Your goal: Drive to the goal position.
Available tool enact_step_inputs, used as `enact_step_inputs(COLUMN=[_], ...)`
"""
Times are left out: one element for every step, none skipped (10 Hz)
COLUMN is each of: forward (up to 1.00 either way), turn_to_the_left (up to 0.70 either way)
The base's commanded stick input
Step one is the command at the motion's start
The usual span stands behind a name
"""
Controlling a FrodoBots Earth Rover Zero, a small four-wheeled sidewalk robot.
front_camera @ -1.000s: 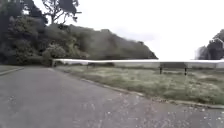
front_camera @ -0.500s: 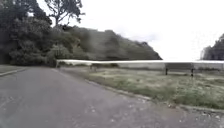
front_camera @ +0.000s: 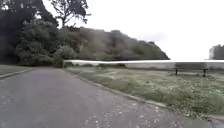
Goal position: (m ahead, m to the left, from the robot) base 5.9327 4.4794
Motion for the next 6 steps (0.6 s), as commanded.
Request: enact_step_inputs(forward=[0.7,0.7,0.7,0.7,0.7,0.7], turn_to_the_left=[0.27,0.27,0.27,0.27,0.27,0.27])
